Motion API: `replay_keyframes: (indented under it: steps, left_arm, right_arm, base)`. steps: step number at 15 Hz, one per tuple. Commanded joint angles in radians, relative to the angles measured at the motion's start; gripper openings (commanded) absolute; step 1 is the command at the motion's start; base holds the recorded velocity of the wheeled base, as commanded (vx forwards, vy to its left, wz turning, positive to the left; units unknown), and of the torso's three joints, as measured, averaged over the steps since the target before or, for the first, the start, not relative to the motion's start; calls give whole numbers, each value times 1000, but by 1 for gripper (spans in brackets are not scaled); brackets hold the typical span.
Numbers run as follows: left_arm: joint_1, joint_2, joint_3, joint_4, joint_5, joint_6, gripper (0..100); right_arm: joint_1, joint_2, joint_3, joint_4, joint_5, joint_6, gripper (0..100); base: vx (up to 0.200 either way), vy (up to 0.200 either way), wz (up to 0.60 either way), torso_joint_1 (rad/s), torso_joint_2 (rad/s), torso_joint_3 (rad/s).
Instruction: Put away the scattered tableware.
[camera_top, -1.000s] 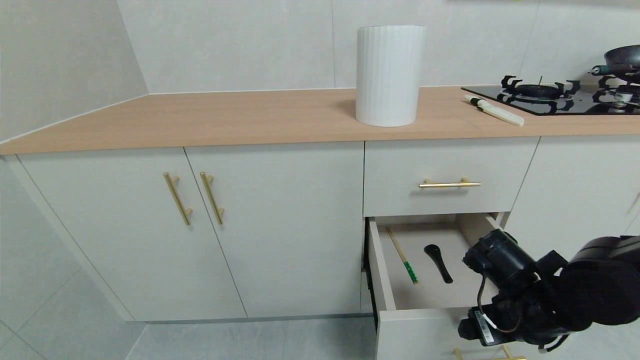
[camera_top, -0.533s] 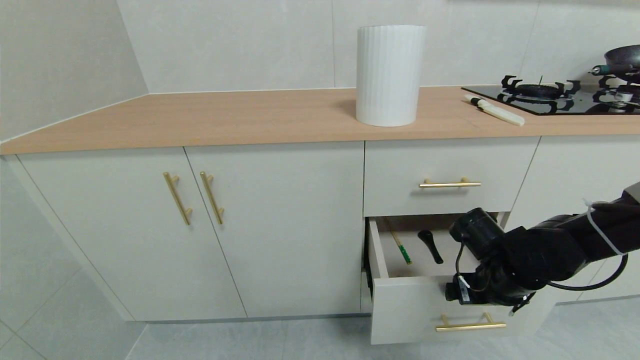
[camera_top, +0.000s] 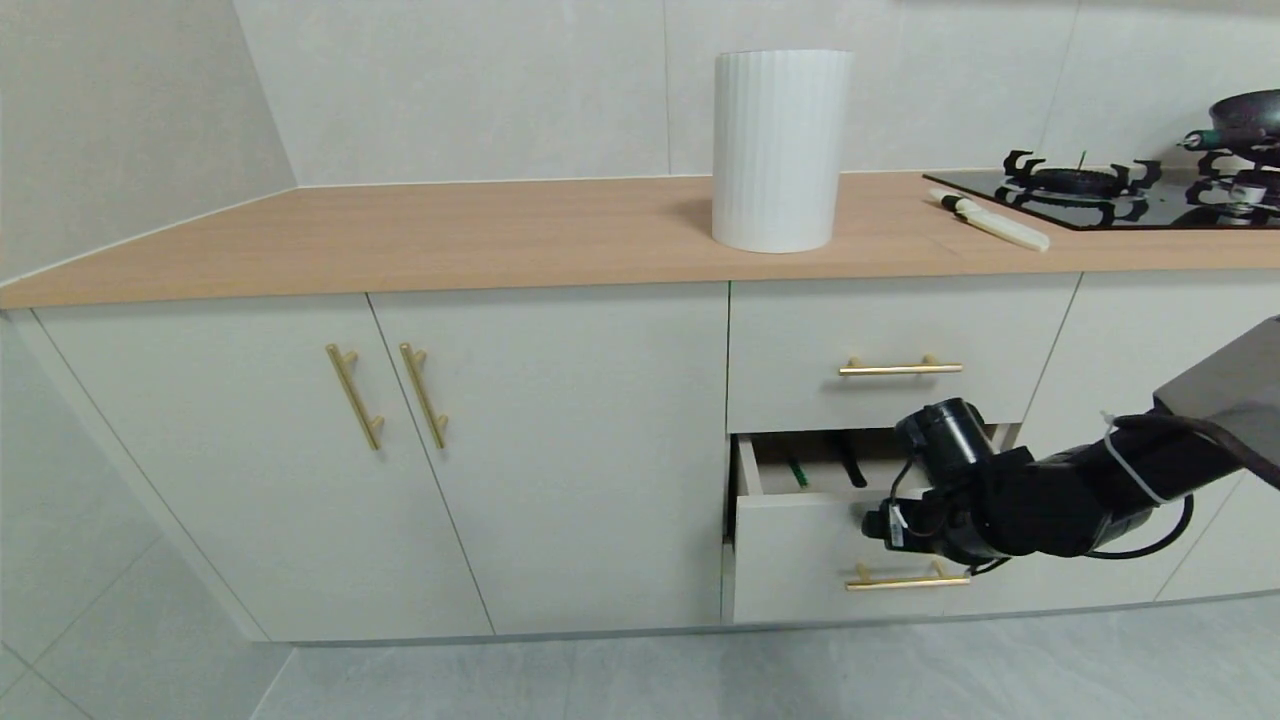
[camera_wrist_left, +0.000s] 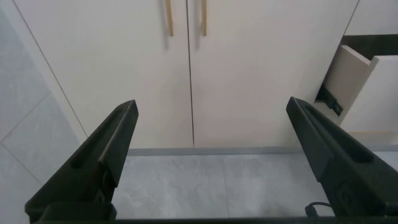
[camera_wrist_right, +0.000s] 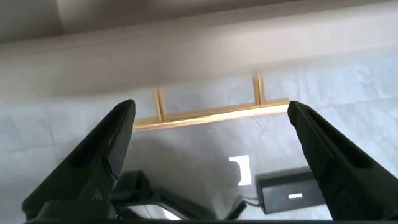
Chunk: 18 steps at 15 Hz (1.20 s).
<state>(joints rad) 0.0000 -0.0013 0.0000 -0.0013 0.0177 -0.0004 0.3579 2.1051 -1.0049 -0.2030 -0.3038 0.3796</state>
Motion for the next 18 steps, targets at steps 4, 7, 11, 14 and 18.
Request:
replay_keyframes:
  steps: [4,7,11,14,18]
  left_arm:
    - [0,1,0,0,1,-1,100]
    - [0,1,0,0,1,0,100]
    - [0,1,0,0,1,-1,100]
    - [0,1,0,0,1,0,100]
    - [0,1,0,0,1,-1,100]
  right_arm:
    - [-36,102,-1,-204,0,-56,100]
    - [-54,145,0,-394,0,-130,100]
    - [-68,193,-63,-418,-15,-143,100]
    - [-76,220,-116,-421,-28,-139,100]
    - [-83,254,-189,-423,-35,-136,100]
  base:
    - [0,0,0,0,0,0]
    - [0,0,0,0,0,0]
    - [0,0,0,0,0,0]
    - [0,0,0,0,0,0]
    - [0,0,0,0,0,0]
